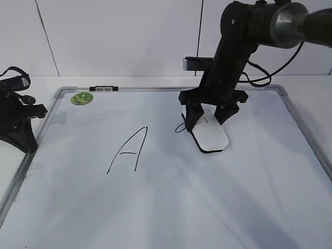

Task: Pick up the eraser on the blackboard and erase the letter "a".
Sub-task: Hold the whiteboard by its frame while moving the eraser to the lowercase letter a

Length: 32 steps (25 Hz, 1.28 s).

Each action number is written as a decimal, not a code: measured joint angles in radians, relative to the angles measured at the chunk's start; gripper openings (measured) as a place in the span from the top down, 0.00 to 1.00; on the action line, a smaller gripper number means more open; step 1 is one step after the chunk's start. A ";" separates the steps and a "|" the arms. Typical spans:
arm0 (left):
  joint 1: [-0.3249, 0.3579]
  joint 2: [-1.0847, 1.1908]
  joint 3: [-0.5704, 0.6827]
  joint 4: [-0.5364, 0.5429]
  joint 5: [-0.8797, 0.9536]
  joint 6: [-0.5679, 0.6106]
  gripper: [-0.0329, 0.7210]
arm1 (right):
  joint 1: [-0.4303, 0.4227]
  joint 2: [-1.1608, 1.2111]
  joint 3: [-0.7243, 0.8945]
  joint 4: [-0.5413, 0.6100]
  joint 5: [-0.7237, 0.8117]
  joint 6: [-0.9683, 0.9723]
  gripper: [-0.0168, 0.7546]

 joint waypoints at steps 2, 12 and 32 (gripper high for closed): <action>0.000 0.000 0.000 0.000 0.000 0.000 0.93 | 0.006 0.002 0.000 0.004 0.000 -0.002 0.29; 0.000 0.000 0.000 0.000 0.000 0.000 0.93 | 0.069 0.006 0.000 0.036 0.002 -0.010 0.29; 0.000 0.000 0.000 0.000 0.000 0.000 0.93 | 0.024 0.006 0.000 0.010 0.004 0.008 0.29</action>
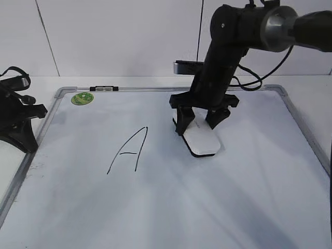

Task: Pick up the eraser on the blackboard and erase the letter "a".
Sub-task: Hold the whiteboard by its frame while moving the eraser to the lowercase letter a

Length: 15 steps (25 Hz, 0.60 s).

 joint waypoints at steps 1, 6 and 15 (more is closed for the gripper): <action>0.000 0.000 0.000 0.000 0.000 0.000 0.93 | -0.006 0.000 0.000 -0.008 0.000 0.005 0.29; 0.000 0.000 0.000 0.000 0.000 0.000 0.93 | -0.017 0.000 -0.010 -0.076 0.004 0.039 0.29; 0.000 0.000 0.000 0.000 0.001 0.000 0.93 | -0.026 0.020 -0.100 -0.193 0.006 0.066 0.29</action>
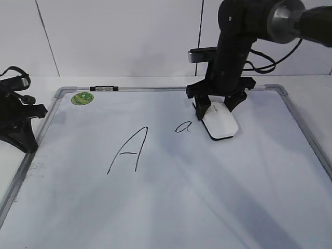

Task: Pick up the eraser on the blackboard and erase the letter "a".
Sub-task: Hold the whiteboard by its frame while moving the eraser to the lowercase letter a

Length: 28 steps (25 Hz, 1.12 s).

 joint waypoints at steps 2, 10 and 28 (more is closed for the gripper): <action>0.000 0.000 0.000 0.000 0.002 0.000 0.93 | 0.000 0.000 -0.004 -0.002 -0.006 0.001 0.29; 0.000 0.000 0.000 0.000 0.002 0.000 0.93 | 0.031 0.016 -0.005 0.000 -0.006 0.002 0.29; 0.000 0.000 0.000 0.000 0.002 0.000 0.93 | 0.087 0.039 -0.018 0.007 0.000 -0.031 0.29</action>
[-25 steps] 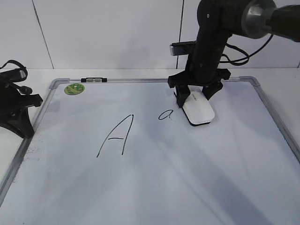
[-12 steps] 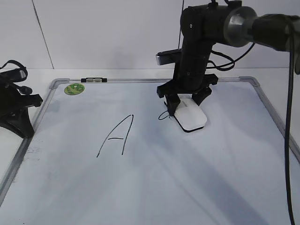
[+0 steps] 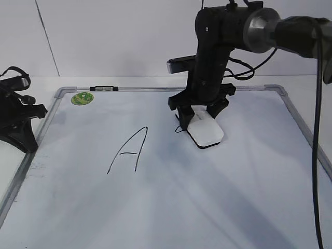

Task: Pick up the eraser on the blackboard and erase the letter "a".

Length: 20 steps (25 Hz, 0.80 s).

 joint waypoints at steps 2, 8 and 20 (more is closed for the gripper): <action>0.000 0.000 0.000 0.000 0.000 0.000 0.93 | 0.011 0.000 0.000 0.014 0.000 -0.006 0.29; 0.000 0.000 0.000 0.000 0.000 0.000 0.93 | 0.058 0.000 0.000 0.031 0.000 -0.010 0.29; 0.000 0.000 0.000 -0.005 0.000 0.000 0.93 | 0.070 0.002 0.000 0.031 0.000 -0.014 0.29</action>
